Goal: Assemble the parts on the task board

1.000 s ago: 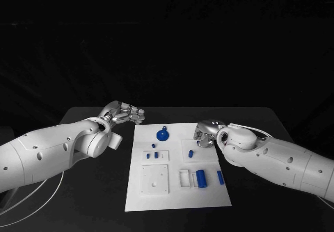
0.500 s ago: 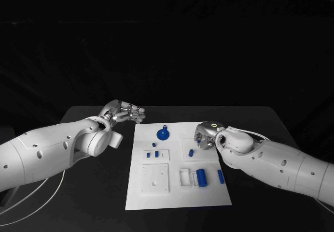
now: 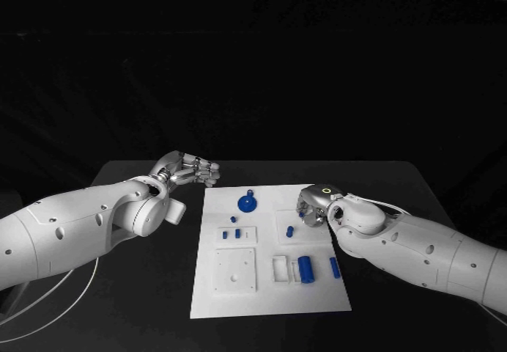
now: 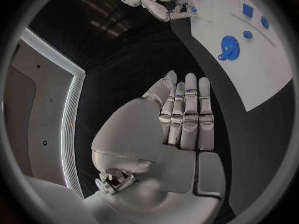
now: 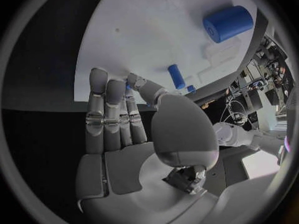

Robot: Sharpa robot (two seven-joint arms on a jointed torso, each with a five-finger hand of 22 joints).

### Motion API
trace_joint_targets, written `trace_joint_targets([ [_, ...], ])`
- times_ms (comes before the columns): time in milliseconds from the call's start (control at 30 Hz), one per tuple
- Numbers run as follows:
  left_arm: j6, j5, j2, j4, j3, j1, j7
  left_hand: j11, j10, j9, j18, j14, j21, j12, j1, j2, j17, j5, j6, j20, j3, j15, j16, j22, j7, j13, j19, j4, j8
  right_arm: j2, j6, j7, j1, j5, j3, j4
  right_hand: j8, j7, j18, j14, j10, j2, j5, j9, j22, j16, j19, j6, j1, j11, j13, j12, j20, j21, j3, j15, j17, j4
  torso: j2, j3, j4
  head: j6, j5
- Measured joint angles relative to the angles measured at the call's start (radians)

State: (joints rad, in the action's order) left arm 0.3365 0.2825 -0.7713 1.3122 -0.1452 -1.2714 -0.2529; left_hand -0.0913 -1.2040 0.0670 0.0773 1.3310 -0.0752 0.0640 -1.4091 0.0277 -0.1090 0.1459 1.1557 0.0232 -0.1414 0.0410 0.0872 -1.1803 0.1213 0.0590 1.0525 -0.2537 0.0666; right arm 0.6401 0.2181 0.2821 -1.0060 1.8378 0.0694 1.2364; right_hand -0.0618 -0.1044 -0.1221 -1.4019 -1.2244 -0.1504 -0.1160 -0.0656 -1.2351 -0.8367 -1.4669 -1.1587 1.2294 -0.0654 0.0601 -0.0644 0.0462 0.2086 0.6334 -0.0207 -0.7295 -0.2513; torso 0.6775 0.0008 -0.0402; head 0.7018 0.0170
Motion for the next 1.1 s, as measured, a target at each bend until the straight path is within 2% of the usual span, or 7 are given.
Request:
trace_joint_targets([
  [67, -0.001, -0.001, 0.000, 0.000, 0.000, 0.000, 0.000, 0.000, 0.000, 0.000, 0.000, 0.000, 0.000, 0.000, 0.000, 0.000, 0.000, 0.000, 0.000, 0.000, 0.000, 0.000, 0.000, 0.000, 0.000, 0.000, 0.000, 0.000, 0.000, 0.000, 0.002, 0.002, 0.000, 0.000, 0.000, 0.000, 0.000, 0.000, 0.000, -0.001, -0.007, 0.001, 0.013, 0.000, -0.001, -0.002, 0.000, -0.008, 0.001, 0.003, 0.000, 0.000, 0.000, 0.000, 0.003, -0.001, 0.000, 0.003, 0.000, 0.0000, 0.0000, 0.000, 0.001],
  [200, -0.003, -0.001, 0.000, -0.002, 0.000, 0.000, 0.001, 0.000, 0.000, 0.000, 0.000, 0.000, 0.000, 0.000, 0.000, 0.000, 0.000, 0.000, 0.000, 0.000, 0.000, 0.000, 0.000, 0.000, 0.000, 0.000, 0.000, 0.000, 0.000, 0.000, 0.006, 0.002, 0.000, 0.000, 0.000, 0.002, 0.001, 0.007, 0.001, -0.008, -0.048, 0.019, 0.050, 0.000, -0.010, -0.003, 0.000, -0.041, 0.019, 0.015, 0.000, 0.000, 0.000, 0.008, 0.012, -0.008, -0.002, 0.003, 0.000, 0.0003, 0.0006, 0.001, 0.002],
  [267, -0.004, -0.002, 0.000, -0.002, 0.000, 0.000, 0.001, 0.000, 0.000, 0.000, 0.000, 0.000, 0.000, 0.000, 0.000, 0.000, 0.000, 0.000, 0.000, 0.000, 0.000, 0.000, 0.000, 0.000, 0.000, 0.000, 0.000, 0.000, 0.000, 0.000, 0.009, 0.002, 0.000, 0.000, 0.000, 0.002, 0.002, 0.011, 0.007, -0.014, -0.076, 0.026, 0.050, 0.000, -0.017, -0.007, 0.000, -0.066, 0.026, 0.022, 0.001, 0.000, 0.008, 0.014, 0.012, -0.013, -0.004, 0.003, 0.000, 0.0003, 0.0006, 0.001, 0.003],
  [433, -0.006, -0.002, 0.001, -0.005, 0.000, 0.000, 0.002, 0.000, 0.000, 0.000, 0.000, 0.000, 0.000, 0.000, 0.000, 0.000, 0.000, 0.000, 0.000, 0.000, 0.000, 0.000, 0.000, 0.000, 0.000, 0.000, 0.000, 0.000, 0.000, -0.001, 0.015, 0.004, 0.001, -0.001, 0.000, 0.003, 0.000, 0.023, 0.008, -0.026, -0.116, 0.034, 0.003, -0.001, -0.038, -0.007, -0.002, -0.101, 0.022, 0.037, 0.001, 0.001, 0.020, 0.031, 0.025, -0.025, -0.003, -0.005, 0.000, 0.0008, 0.0000, 0.002, 0.004],
  [533, -0.008, -0.002, 0.001, -0.006, 0.000, 0.000, 0.002, 0.000, 0.000, 0.000, 0.000, 0.000, 0.000, 0.000, 0.000, 0.000, -0.002, 0.000, 0.000, 0.000, 0.000, 0.000, 0.000, 0.000, 0.000, 0.000, 0.000, 0.000, 0.000, -0.001, 0.018, 0.007, 0.002, -0.001, 0.000, 0.002, 0.000, 0.026, 0.014, -0.030, -0.116, 0.040, -0.001, -0.001, -0.046, -0.005, 0.000, -0.103, 0.015, 0.037, 0.001, 0.001, 0.025, 0.036, 0.031, -0.030, -0.001, -0.011, 0.000, 0.0004, -0.0001, 0.002, 0.005],
  [867, -0.012, -0.003, 0.001, -0.011, 0.000, 0.000, 0.003, 0.000, 0.000, 0.000, 0.000, 0.000, 0.000, 0.000, 0.000, 0.000, -0.002, 0.000, 0.000, 0.000, 0.003, 0.000, 0.000, 0.000, 0.000, 0.000, 0.000, -0.003, 0.000, -0.003, 0.022, 0.013, 0.003, -0.003, 0.000, 0.002, 0.000, 0.026, 0.015, -0.031, -0.116, 0.044, -0.004, -0.004, -0.049, 0.005, 0.000, -0.103, 0.011, 0.037, 0.002, 0.001, 0.025, 0.036, 0.026, -0.030, 0.002, -0.015, 0.000, -0.0004, -0.0005, 0.001, 0.003],
  [1100, -0.015, -0.003, 0.001, -0.012, 0.000, 0.000, 0.004, 0.000, 0.000, 0.000, 0.000, 0.000, 0.000, 0.000, 0.000, 0.000, -0.002, 0.000, 0.000, 0.000, 0.003, 0.000, 0.000, 0.000, 0.000, 0.000, 0.000, -0.003, 0.000, -0.003, 0.022, 0.014, 0.004, -0.009, 0.000, 0.002, 0.000, 0.016, 0.015, -0.031, -0.088, 0.024, -0.024, -0.003, -0.050, 0.005, 0.000, -0.081, -0.009, 0.028, 0.004, 0.000, 0.025, 0.036, 0.000, -0.030, 0.007, -0.013, 0.000, -0.0009, -0.0006, 0.001, 0.001],
])
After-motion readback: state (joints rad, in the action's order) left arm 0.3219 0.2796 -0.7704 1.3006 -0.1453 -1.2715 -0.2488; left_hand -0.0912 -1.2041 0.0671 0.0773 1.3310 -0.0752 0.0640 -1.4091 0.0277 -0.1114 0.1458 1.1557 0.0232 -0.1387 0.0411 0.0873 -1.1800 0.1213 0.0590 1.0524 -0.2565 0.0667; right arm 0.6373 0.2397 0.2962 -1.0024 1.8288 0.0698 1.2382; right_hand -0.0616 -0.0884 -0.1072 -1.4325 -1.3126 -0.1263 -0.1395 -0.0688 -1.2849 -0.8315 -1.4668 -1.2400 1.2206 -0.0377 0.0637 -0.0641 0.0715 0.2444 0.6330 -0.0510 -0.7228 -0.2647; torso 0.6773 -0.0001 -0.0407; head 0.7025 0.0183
